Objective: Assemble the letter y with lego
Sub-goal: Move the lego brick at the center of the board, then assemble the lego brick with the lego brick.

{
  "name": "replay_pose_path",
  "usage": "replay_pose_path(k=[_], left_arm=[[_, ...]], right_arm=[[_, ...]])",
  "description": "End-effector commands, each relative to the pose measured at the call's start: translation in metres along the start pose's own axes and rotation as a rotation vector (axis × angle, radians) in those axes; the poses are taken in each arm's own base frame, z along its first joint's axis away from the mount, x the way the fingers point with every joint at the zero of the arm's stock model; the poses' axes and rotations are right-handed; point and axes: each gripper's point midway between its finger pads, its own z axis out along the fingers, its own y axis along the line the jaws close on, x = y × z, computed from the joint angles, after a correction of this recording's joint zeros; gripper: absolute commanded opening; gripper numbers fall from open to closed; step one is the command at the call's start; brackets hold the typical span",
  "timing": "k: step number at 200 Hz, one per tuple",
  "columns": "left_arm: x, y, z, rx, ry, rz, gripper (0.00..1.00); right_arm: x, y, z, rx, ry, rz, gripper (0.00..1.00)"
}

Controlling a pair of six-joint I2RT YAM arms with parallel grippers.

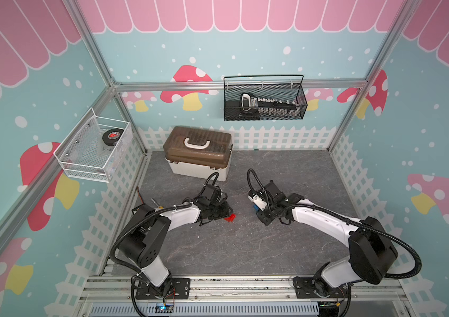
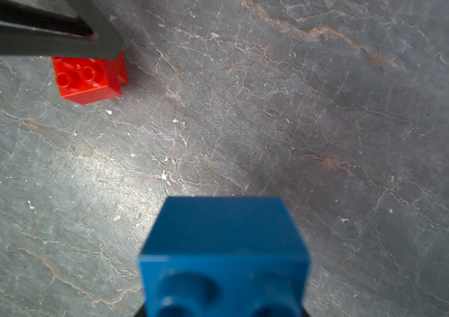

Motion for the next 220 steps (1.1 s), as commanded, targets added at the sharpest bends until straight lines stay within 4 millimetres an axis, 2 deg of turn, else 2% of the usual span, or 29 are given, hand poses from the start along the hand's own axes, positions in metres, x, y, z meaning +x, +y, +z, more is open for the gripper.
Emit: replay_pose_path(k=[1,25,56,80,127,191,220], left_arm=[[0.004,-0.006,-0.012,0.021,-0.037,-0.040,0.42],[0.008,-0.006,-0.021,0.031,-0.055,-0.055,0.43],[0.003,-0.010,-0.029,0.033,-0.077,-0.051,0.48],[0.000,-0.011,-0.036,0.025,-0.098,-0.039,0.48],[0.007,-0.001,-0.051,0.025,-0.128,-0.018,0.44],[0.018,0.005,-0.044,0.081,-0.118,-0.005,0.41],[0.018,0.001,-0.039,0.133,-0.119,-0.005,0.40]], right_arm=[[0.000,0.001,0.004,-0.018,0.004,0.015,0.20],[0.000,0.003,0.004,-0.028,0.001,0.017,0.20],[-0.003,0.010,0.003,-0.064,-0.011,0.012,0.19],[-0.009,0.019,-0.001,-0.091,-0.035,-0.007,0.19],[-0.022,0.040,0.000,-0.134,-0.043,-0.066,0.18],[-0.041,0.058,0.009,-0.164,-0.039,-0.106,0.18],[-0.050,0.069,0.008,-0.183,-0.048,-0.145,0.18]])
